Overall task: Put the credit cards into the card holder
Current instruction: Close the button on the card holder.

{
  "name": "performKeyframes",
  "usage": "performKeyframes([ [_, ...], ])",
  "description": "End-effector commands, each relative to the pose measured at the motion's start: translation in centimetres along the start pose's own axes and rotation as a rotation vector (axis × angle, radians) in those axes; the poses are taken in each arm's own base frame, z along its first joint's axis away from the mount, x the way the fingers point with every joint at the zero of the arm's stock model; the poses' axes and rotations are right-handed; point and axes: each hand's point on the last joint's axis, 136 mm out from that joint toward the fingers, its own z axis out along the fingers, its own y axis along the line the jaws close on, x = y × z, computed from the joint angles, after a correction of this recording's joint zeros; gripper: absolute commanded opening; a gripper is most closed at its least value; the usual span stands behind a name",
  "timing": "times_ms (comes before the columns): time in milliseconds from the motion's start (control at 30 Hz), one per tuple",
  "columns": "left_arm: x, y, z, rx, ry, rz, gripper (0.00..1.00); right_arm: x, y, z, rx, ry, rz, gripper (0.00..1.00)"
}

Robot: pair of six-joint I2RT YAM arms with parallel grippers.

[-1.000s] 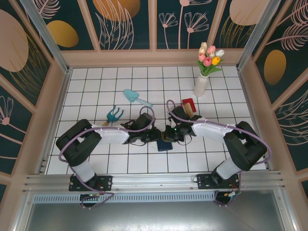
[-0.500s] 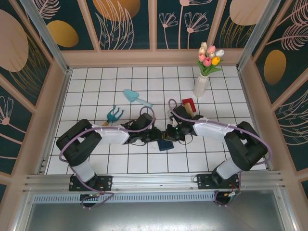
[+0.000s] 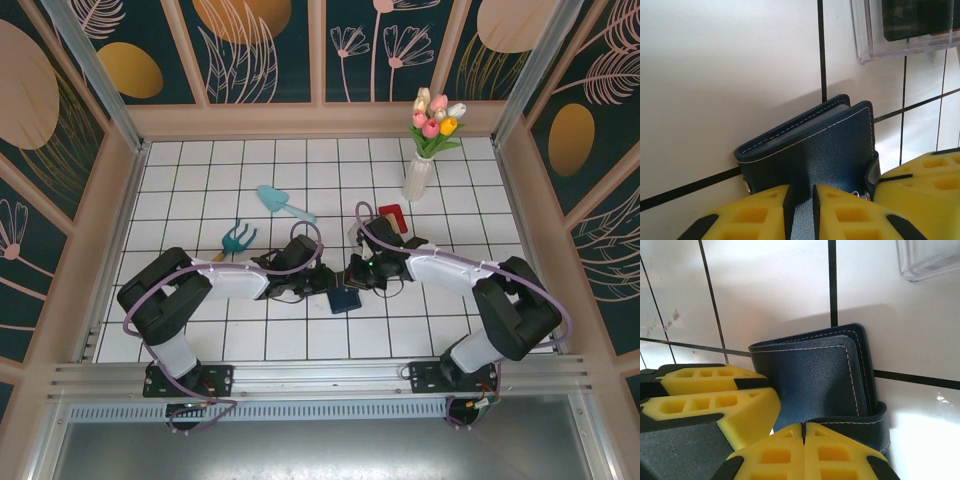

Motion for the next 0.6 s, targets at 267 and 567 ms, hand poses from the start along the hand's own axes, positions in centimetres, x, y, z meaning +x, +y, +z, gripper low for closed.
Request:
performKeyframes([
  [267,2.6,4.2,1.0,-0.131,0.081,-0.035,0.22,1.1,-2.2,1.8,0.083,0.049,0.024,0.00],
  [567,2.6,4.3,0.9,-0.136,0.080,-0.035,0.22,0.7,-0.8,0.4,0.064,0.022,-0.015,0.00],
])
